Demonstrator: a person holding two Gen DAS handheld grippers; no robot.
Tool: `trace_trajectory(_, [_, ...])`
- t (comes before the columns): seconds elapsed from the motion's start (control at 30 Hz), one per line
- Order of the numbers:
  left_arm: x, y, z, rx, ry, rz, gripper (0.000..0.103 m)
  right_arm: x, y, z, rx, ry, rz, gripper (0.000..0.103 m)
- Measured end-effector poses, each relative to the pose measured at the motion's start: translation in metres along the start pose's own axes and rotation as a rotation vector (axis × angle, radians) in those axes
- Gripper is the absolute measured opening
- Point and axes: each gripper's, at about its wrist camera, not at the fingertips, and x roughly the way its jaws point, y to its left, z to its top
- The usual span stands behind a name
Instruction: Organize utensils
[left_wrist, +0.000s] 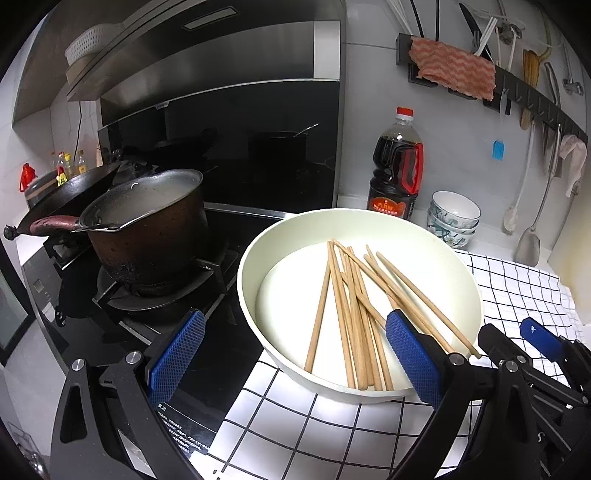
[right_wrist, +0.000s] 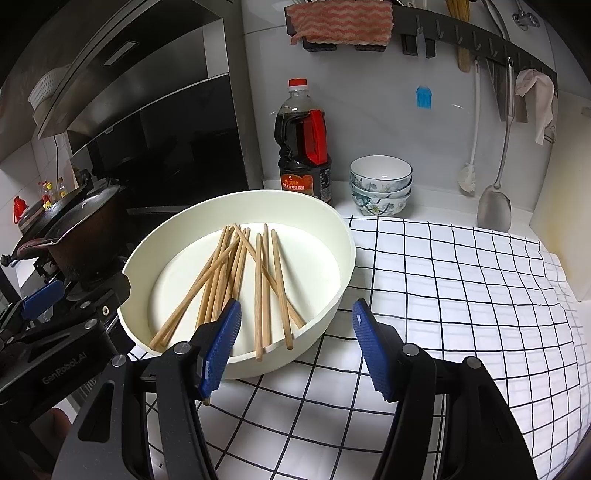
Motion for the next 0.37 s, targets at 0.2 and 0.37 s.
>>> trace_trajectory(0.2, [0.0038,0.0003,0.0015,-0.006,0.019,0.016,0.097,0.0,0.0002,-0.0002,0.001,0.0,0.0,0.06])
trace_trajectory(0.37, [0.0058,-0.0004,0.0001,-0.001,0.032,0.029,0.097,0.0008,0.0007,-0.0006,0.0,0.0,0.0,0.062])
